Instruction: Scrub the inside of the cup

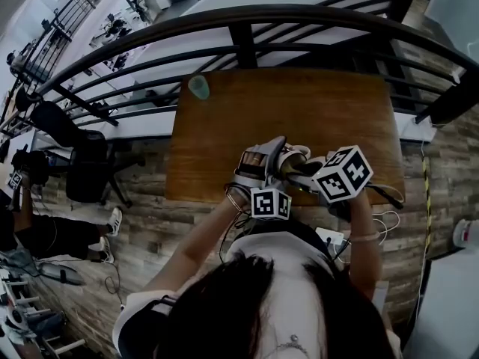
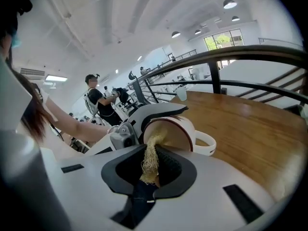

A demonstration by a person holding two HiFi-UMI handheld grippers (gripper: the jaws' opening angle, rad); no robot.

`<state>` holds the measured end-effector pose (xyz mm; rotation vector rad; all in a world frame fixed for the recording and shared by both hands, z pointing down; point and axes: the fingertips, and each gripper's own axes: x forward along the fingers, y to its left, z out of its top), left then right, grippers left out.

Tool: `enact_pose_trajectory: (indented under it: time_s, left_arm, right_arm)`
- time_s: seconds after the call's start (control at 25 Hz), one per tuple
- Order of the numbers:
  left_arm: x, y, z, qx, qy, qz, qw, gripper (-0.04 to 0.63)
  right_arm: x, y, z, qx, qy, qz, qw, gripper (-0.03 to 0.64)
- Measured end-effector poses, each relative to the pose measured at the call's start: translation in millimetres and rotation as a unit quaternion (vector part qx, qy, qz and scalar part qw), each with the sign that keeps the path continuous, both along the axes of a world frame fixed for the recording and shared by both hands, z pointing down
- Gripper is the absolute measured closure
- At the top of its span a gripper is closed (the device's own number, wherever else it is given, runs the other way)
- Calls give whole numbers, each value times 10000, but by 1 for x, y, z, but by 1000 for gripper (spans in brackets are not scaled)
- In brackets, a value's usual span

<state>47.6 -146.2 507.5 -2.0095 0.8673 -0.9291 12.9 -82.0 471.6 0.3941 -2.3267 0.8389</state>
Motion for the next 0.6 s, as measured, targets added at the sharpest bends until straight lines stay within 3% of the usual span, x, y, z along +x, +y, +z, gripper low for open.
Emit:
enact_pose_trajectory:
  time_s: [0.6]
  left_arm:
    - [8, -3, -7, 34, -55, 4, 10000, 189]
  right_arm:
    - [19, -11, 3, 970, 1477, -264, 9839, 549]
